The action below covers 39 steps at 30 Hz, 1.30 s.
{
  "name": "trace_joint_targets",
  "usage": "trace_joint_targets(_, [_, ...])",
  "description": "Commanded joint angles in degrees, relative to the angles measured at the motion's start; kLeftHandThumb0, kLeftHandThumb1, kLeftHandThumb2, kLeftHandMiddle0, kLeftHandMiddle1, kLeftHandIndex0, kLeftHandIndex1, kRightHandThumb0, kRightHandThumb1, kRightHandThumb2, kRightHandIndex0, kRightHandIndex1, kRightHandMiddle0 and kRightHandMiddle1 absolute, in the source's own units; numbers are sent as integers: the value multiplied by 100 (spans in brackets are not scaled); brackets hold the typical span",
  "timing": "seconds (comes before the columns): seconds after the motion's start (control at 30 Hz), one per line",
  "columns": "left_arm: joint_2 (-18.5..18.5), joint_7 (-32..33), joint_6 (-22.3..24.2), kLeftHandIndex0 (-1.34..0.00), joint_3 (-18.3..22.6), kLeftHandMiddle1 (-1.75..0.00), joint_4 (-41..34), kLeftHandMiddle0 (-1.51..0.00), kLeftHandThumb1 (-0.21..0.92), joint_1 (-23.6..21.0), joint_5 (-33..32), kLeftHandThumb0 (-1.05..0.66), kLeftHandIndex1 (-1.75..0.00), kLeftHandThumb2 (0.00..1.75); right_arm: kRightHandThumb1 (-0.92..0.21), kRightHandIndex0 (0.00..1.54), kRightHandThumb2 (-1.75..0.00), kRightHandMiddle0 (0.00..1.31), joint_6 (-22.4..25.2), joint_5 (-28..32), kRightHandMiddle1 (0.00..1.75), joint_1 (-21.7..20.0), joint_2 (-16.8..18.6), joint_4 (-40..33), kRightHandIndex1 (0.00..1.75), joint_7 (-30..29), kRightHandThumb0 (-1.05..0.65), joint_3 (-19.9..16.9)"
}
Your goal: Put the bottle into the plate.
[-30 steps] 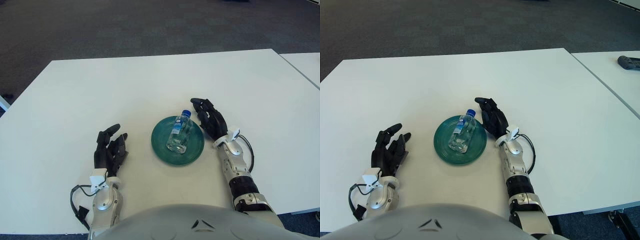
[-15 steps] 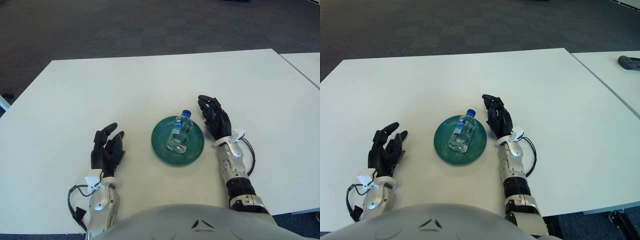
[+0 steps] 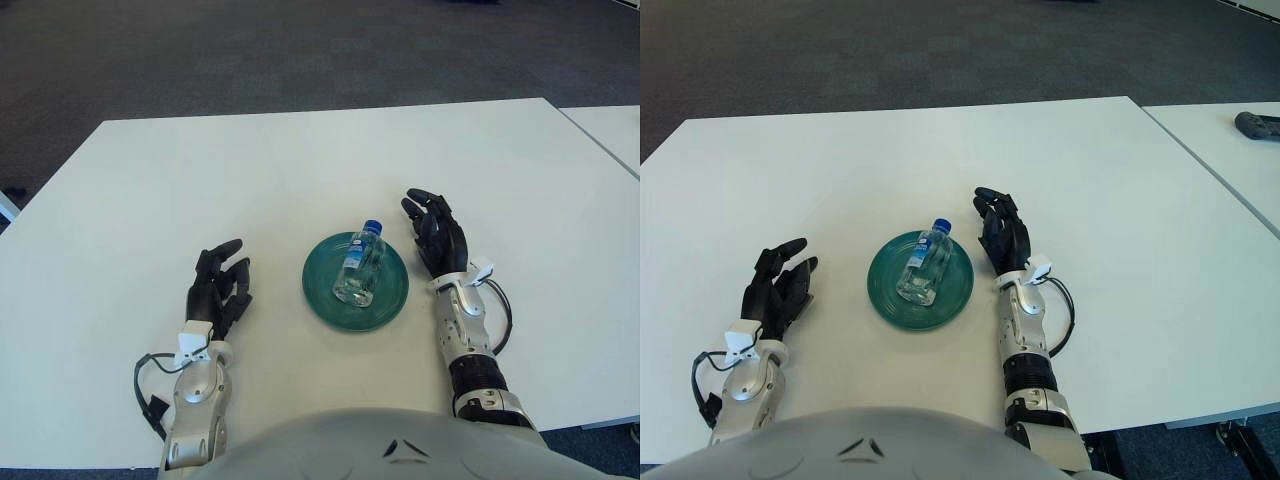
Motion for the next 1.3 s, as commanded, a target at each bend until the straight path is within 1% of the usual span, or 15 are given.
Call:
trace_joint_targets(0.0, [118, -87, 63, -22, -38, -45, 97, -51, 92, -145, 158, -63, -88, 73, -82, 62, -73, 28, -169, -6, 109, 293, 257, 247, 77, -112, -63, -15])
trace_joint_targets(0.23, [137, -143, 48, -16, -78, -37, 234, -50, 92, -277, 164, -64, -88, 77, -80, 60, -77, 28, -295, -42, 111, 324, 319, 278, 80, -230, -61, 20])
trace_joint_targets(0.33, [148, -147, 21, -14, -90, -32, 301, -50, 92, -312, 176, -65, -88, 75, -81, 59, -77, 28, -308, -42, 111, 345, 323, 271, 82, -236, -61, 52])
trace_joint_targets(0.5, [156, -151, 30, -12, -92, -28, 362, -49, 92, -343, 168, -64, -88, 75, -83, 58, -75, 26, -312, -115, 110, 384, 298, 247, 82, -284, -61, 109])
trace_joint_targets(0.73, [120, -152, 15, -12, -64, -27, 405, -52, 92, -362, 81, -62, -88, 76, -81, 59, -78, 25, -289, -157, 109, 417, 287, 224, 79, -278, -64, 168])
trace_joint_targets(1.0, [111, -113, -57, -13, -61, -25, 495, -53, 92, -413, 122, -59, -88, 83, -83, 58, -75, 25, -293, -131, 110, 423, 259, 232, 76, -218, -66, 203])
trace_joint_targets(1.27, [108, -121, -189, -16, -60, -25, 552, -57, 92, -413, 113, -57, -89, 84, -86, 59, -71, 24, -321, -137, 109, 433, 243, 220, 76, -188, -67, 220])
